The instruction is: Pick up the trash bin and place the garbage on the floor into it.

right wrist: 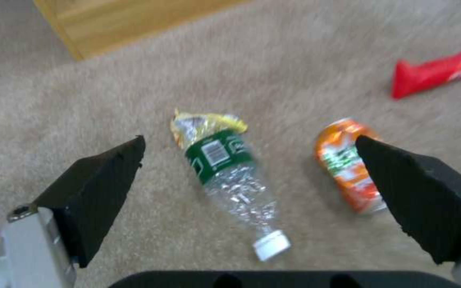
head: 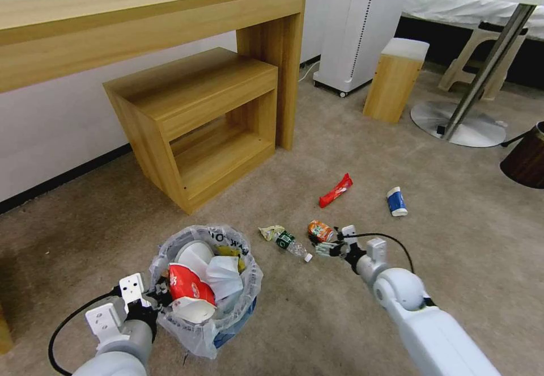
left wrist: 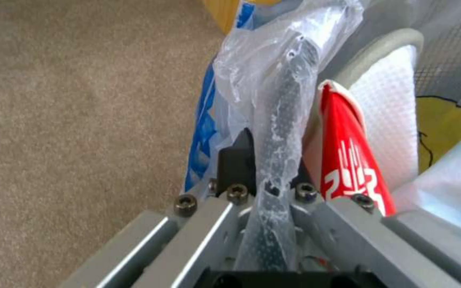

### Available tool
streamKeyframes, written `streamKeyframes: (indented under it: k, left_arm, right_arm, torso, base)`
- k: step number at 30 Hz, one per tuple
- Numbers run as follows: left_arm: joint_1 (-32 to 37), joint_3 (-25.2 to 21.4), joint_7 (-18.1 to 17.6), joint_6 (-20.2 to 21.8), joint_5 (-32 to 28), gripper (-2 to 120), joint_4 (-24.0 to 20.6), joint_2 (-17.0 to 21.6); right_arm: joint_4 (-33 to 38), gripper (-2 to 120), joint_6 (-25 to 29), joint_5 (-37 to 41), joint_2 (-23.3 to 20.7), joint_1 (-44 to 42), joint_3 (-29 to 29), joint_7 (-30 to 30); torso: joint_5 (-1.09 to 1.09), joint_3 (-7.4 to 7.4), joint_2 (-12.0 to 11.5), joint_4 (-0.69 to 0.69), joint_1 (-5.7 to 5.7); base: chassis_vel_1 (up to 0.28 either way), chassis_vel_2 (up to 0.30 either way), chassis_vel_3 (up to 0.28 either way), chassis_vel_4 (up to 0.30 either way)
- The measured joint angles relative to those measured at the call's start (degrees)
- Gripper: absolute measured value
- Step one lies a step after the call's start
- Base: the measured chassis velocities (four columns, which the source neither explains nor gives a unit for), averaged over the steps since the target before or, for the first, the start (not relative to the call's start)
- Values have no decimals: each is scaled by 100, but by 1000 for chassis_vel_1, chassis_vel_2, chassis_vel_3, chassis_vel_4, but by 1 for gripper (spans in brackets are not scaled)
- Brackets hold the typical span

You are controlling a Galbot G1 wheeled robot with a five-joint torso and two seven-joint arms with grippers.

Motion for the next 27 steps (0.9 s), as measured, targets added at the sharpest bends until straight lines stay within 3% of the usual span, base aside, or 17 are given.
streamKeyframes:
  k: [8,17,27]
  left_arm:
    - [25,31,8,-8,106,0,18,-85]
    - [16,8,11,-16,130,0,12,-88]
    - [-76,-31,12,-19,95,0,22,-23]
  right_arm:
    - [-1274,100,-75,-283,633,732,-247,-101]
    - [-3089,100,305,-1435,1334,1725,-362,-442]
    - [-4094,100,547,-1921,1700,2174,-336,-636]
  torso:
    - [0,0,0,0,0]
    - [2,0,0,0,1]
    - [1,0,0,0,0]
  base:
    - [0,0,0,0]
    - [0,0,0,0]
    - [0,0,0,0]
